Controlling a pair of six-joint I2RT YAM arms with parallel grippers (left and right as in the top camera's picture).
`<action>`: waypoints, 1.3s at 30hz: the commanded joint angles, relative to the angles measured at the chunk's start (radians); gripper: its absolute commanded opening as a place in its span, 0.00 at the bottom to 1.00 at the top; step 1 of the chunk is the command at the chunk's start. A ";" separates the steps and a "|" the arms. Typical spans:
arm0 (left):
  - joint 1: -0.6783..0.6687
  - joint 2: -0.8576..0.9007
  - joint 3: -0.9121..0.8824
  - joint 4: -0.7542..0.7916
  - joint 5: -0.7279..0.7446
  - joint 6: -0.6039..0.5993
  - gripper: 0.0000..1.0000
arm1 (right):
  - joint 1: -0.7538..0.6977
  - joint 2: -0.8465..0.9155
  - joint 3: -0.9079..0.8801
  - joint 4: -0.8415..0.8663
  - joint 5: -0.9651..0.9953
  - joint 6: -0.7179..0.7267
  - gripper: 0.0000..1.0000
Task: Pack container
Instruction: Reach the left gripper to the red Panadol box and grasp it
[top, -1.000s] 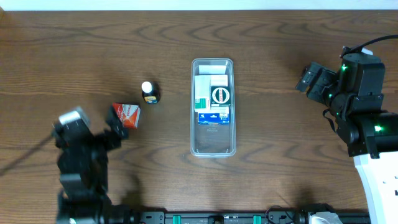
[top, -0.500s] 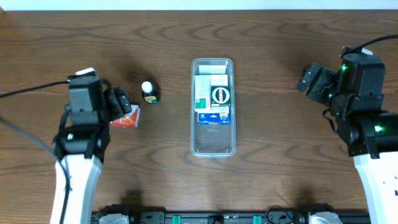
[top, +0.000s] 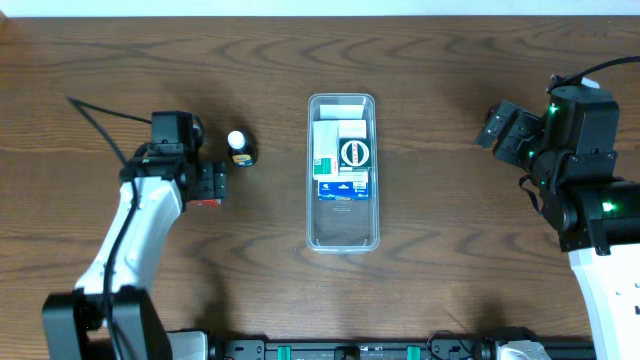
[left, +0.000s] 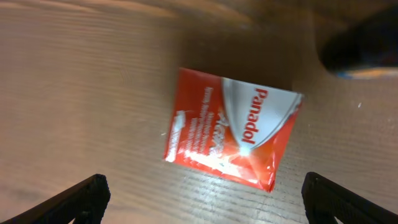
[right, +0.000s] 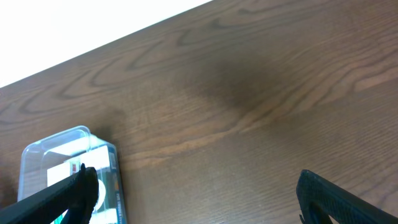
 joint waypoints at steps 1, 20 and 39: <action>0.006 0.055 0.018 0.011 0.044 0.102 0.99 | -0.012 0.000 0.002 0.001 0.003 0.003 0.99; 0.106 0.236 0.018 0.119 0.192 0.102 0.98 | -0.012 0.000 0.002 -0.018 0.003 0.003 0.99; 0.108 0.142 0.018 0.095 0.192 0.078 0.96 | -0.012 0.000 0.002 -0.021 0.003 0.003 1.00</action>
